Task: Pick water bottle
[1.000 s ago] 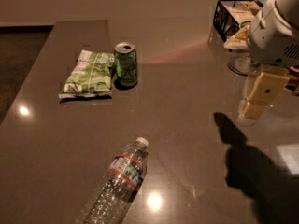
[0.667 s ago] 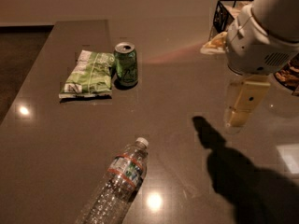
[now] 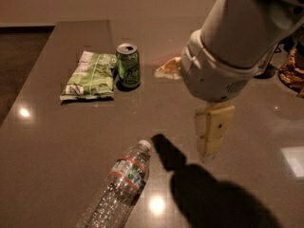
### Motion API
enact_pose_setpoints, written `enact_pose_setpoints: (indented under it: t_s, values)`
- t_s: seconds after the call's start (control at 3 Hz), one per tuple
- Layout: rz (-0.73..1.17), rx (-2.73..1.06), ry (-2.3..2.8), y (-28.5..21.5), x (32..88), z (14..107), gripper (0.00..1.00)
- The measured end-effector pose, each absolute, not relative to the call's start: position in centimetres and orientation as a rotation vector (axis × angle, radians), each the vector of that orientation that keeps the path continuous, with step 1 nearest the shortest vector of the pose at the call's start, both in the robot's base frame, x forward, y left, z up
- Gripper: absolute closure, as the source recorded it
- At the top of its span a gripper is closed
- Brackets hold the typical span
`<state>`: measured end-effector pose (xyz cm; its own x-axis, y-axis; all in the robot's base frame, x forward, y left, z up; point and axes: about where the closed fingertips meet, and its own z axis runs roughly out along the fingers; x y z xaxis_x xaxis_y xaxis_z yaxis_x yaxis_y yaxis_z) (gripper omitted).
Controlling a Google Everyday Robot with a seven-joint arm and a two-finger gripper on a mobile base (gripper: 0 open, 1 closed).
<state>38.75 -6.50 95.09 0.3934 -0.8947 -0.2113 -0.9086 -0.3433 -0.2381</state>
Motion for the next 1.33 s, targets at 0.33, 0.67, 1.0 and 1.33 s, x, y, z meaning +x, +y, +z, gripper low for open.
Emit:
enact_pose_setpoints:
  t_s: [0.33,0.67,1.0,1.33]
  values:
    - [0.088,-2.446,1.413,-3.1,37.0,93.8,0.00]
    - [0.094,-2.527,1.253,-0.6,35.4,92.4,0.00]
    - [0.066,-2.600,1.121,1.1,34.1,90.7,0.00]
    - [0.030,-2.705,1.049,2.2,33.3,88.7,0.00]
